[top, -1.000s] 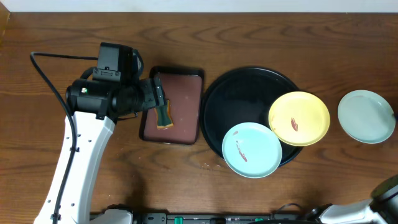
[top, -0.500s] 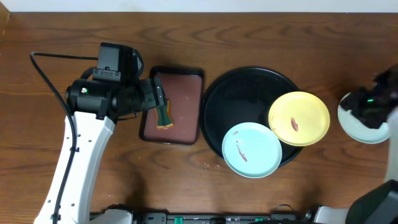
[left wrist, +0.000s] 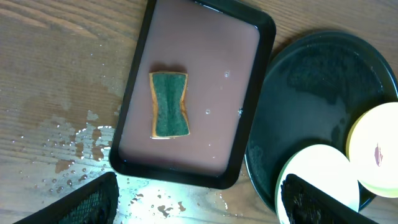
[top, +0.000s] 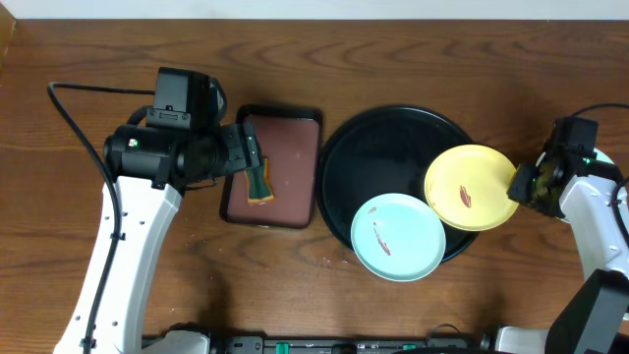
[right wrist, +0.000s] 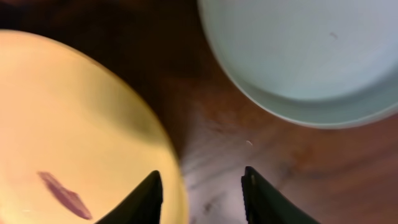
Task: Clean dirty plates on tray and stack at the side
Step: 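Grasp the yellow plate rim with right gripper, slide it to center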
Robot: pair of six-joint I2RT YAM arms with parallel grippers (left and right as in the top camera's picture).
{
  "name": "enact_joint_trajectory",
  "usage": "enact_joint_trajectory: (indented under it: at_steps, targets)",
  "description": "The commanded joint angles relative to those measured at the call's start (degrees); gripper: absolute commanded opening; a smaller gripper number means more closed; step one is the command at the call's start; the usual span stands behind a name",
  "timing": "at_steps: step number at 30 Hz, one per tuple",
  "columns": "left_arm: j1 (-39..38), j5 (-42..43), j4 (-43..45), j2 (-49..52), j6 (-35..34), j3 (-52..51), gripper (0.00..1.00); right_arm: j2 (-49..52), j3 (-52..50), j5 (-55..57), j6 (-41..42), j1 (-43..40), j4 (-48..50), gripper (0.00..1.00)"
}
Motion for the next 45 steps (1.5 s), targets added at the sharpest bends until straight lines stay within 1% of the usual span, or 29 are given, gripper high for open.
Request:
enact_joint_trajectory:
  at_steps: [1,3,4,8,11,13,15,17,18,19,21,28,32,34,35,42,45]
  targets:
    - [0.2,-0.7,-0.2,-0.1,0.8,1.1,0.85,0.3,0.1,-6.3,-0.1,0.3,1.9,0.34]
    - [0.2,-0.7,-0.2,-0.1,0.8,1.1,0.84,0.3,-0.3,-7.2,0.2,0.3,3.1,0.21]
    - [0.2,-0.7,-0.2,-0.1,0.8,1.1,0.84,0.3,-0.7,-7.3,0.2,0.3,3.7,0.18]
    - [0.2,-0.7,-0.2,-0.1,0.8,1.1,0.84,0.3,-2.7,-7.0,0.0,0.3,5.2,0.2]
    - [0.2,-0.7,-0.2,-0.1,0.8,1.1,0.84,0.3,-4.1,-6.3,-0.5,0.3,5.8,0.3]
    - [0.2,-0.7,-0.2,-0.1,0.8,1.1,0.84,0.3,-4.9,-6.2,-0.5,0.3,6.3,0.31]
    - [0.2,-0.7,-0.2,-0.1,0.8,1.1,0.84,0.3,-5.1,-6.6,-0.6,0.3,6.7,0.29]
    - [0.2,-0.7,-0.2,-0.1,0.8,1.1,0.84,0.3,-5.1,-7.8,-1.7,0.3,7.5,0.22]
    - [0.2,-0.7,-0.2,-0.1,0.8,1.1,0.85,0.3,-5.0,-8.4,-2.1,0.3,7.7,0.2]
    - [0.2,-0.7,-0.2,-0.1,0.8,1.1,0.84,0.2,-5.0,-8.6,-2.0,0.3,7.9,0.2]
    - [0.2,-0.7,-0.2,-0.1,0.8,1.1,0.85,0.1,-4.6,-8.5,-2.4,0.3,7.9,0.25]
    - [0.2,-0.7,-0.2,-0.1,0.8,1.1,0.85,-2.8,-2.0,-8.3,-4.8,-1.0,7.3,0.34]
    - [0.2,-0.7,-0.2,-0.1,0.8,1.1,0.85,-4.0,-0.6,-9.6,-9.5,-2.1,7.2,0.35]
    - [0.2,-0.7,-0.2,-0.1,0.8,1.1,0.84,-4.0,-0.4,-12.7,-13.4,-2.2,7.0,0.38]
    - [0.2,-0.7,-0.2,-0.1,0.8,1.1,0.85,-3.9,-0.4,-13.0,-14.1,-2.2,6.7,0.4]
    - [0.2,-0.7,-0.2,-0.1,0.8,1.1,0.84,-0.9,-0.5,-9.5,-14.6,-2.3,6.3,0.41]
    - [0.2,-0.7,-0.2,-0.1,0.8,1.1,0.84,2.4,-0.6,-6.8,-12.3,-2.3,6.2,0.43]
